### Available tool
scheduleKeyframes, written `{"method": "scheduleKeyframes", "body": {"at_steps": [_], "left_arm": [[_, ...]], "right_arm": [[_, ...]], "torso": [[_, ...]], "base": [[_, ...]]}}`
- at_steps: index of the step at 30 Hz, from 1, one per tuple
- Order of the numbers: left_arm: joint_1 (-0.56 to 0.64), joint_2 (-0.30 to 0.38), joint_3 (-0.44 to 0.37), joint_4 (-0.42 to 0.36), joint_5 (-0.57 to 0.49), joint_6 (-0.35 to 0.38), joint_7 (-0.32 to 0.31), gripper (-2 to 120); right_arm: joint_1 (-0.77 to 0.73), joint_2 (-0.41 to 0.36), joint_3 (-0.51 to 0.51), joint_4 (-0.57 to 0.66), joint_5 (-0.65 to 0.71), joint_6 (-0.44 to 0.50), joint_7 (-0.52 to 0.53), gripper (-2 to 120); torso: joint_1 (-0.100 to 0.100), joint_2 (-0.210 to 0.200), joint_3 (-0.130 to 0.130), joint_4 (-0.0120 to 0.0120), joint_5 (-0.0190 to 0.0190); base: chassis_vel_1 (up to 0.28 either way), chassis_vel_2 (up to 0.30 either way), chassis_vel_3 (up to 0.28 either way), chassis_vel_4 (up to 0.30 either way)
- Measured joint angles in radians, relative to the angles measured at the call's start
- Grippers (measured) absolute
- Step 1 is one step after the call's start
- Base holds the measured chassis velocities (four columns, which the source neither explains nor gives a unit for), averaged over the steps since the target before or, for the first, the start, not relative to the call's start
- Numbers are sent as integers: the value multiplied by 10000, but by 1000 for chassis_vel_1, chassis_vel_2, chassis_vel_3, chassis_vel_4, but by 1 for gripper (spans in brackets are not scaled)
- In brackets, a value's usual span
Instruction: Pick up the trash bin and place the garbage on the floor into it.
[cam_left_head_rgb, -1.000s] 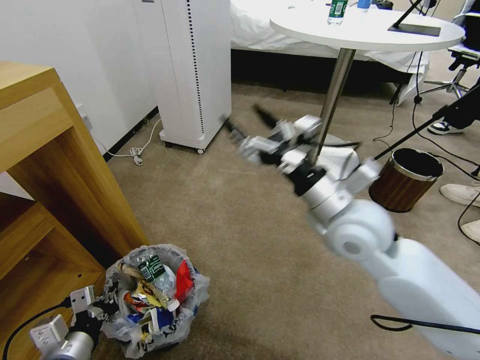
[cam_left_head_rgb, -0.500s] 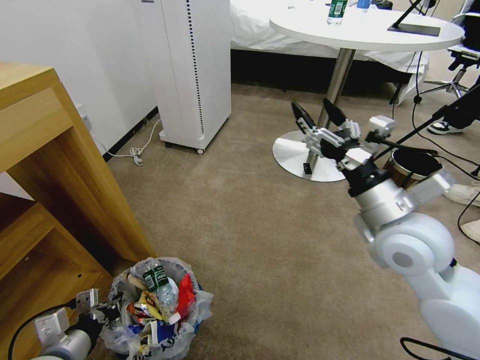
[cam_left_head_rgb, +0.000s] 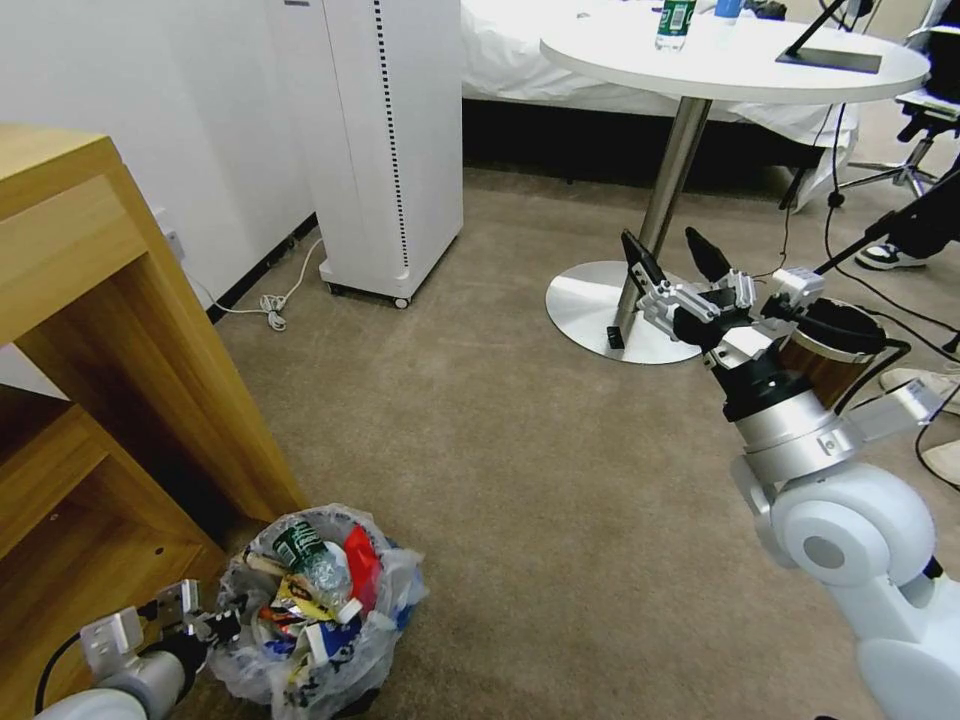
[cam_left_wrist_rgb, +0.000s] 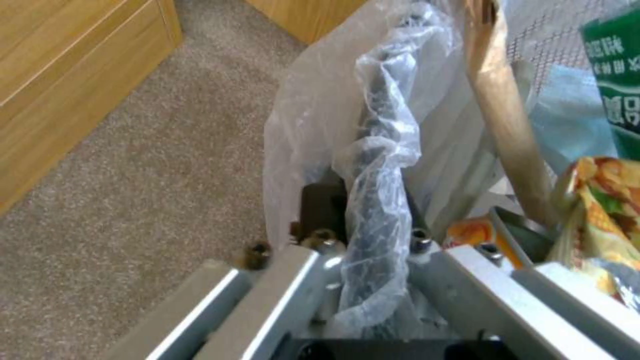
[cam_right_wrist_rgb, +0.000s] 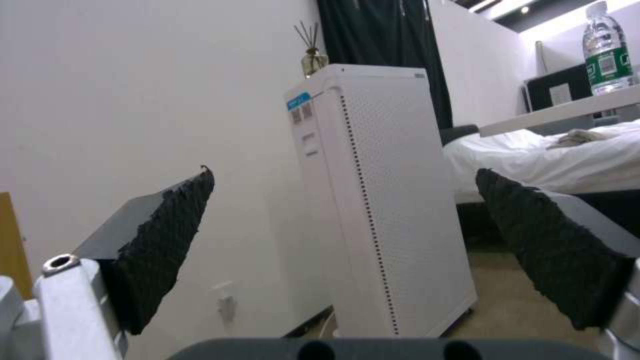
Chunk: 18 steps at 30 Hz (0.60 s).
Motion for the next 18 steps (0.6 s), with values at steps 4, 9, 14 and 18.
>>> {"method": "scheduleKeyframes", "body": {"at_steps": [4,9,14,18], "left_arm": [[35,1,-37,-75,379,-107,156,21],[47,-98,-169,-122,1422,-612,714,38],[-8,-347,-376,-267,2695,-1477,1322,58],[-61,-500,-463,-421,3177,-1873,1545,72]], "right_arm": [[-32,63,-42,-77,-104,77,-42,100],[-174,116,-71,-209,-279,129,-57,100],[-257,205,-76,-398,-470,135,-28,100],[-267,261,-117,-481,-550,146,-29,100]], "torso": [[0,0,0,2,3],[0,0,0,1,4],[0,0,0,3,5],[0,0,0,2,6]], "base": [[0,0,0,0],[0,0,0,0],[0,0,0,0],[0,0,0,0]]}}
